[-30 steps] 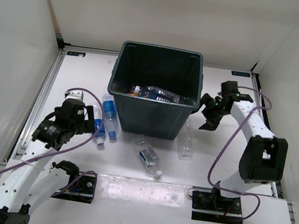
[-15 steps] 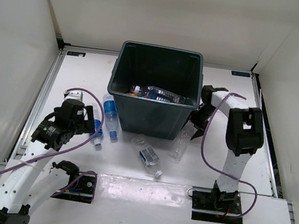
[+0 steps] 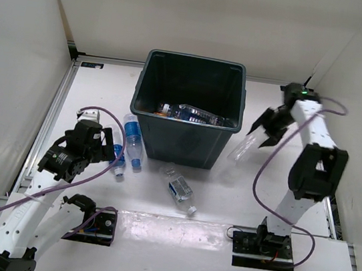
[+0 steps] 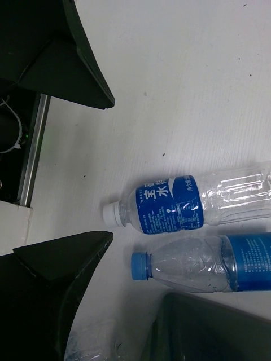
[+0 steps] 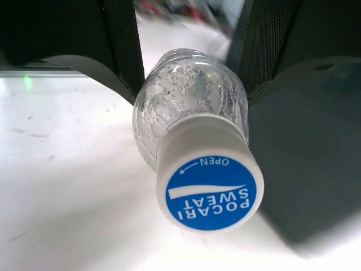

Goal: Put the plastic bottles in the bin

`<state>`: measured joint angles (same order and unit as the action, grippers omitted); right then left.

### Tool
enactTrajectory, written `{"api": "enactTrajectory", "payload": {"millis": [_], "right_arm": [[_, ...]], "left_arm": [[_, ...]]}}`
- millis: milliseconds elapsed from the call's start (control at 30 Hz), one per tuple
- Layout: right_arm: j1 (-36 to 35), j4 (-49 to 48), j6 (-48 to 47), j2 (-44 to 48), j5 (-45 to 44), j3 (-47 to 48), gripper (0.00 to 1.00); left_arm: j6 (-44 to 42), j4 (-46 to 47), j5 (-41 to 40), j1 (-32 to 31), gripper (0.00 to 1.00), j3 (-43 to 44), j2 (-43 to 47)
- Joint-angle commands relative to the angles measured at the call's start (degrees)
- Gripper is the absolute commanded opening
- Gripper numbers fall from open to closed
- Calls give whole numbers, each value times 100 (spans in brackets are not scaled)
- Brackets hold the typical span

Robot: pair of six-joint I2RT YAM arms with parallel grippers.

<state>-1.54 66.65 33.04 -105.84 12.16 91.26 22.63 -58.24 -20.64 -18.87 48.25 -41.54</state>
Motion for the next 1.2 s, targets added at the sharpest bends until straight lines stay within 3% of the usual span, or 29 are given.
{"api": "enactTrajectory", "payload": {"millis": [0,67,200,300,333,367,467,500,567,633,667,700,733,767,867,933,1000,1167], "right_arm": [[803,235,290,932,197,664,0],[1294,6,545,1187,636,1058,0],[1569,-556,958,1566,831,1982,0],[1543,-1951,1397,2014,1278,1984,0],[1543,-3016,1677,2067,1619,1879,0],[1499,-3383,1958,2172,1944,1756,0],[756,-4264,2050,2103,2281,2121,0],[752,-4196,1753,1998,2229,2463,0],[-96,-3637,1322,1901,1898,2877,2],[-982,-2897,372,1655,1343,3564,11],[-1197,-2164,48,1576,845,3843,37],[-1365,-1939,-155,1367,727,4038,47],[-1828,-1737,-235,1295,587,4135,69],[-1980,-925,-254,1164,133,4397,90],[-2491,-330,-649,1170,-704,4813,90],[-2483,-607,-693,1642,-584,4279,90],[-2273,-1237,-554,1952,-171,3474,90],[-1492,-1594,-219,2850,-65,3019,90]], "left_arm": [[101,14,-176,7,100,-8,5],[92,6,-159,15,100,0,-47],[92,-21,-150,6,100,27,-91],[118,-38,-185,15,100,35,-118],[127,-39,-238,-2,100,35,-91],[136,-39,-221,24,100,35,-109],[145,5,-265,24,100,27,-135],[154,5,-273,24,100,27,-126],[171,23,-300,24,100,27,-135],[224,14,-405,24,100,18,-153],[241,66,-458,24,100,-8,-161],[250,76,-502,33,100,0,-144],[242,93,-528,24,100,0,-153],[189,163,-572,33,100,0,-161],[127,173,-765,120,100,61,-267],[355,111,-966,217,100,141,-328],[461,111,-968,340,100,211,-268],[707,164,-740,428,100,229,-381]]}}
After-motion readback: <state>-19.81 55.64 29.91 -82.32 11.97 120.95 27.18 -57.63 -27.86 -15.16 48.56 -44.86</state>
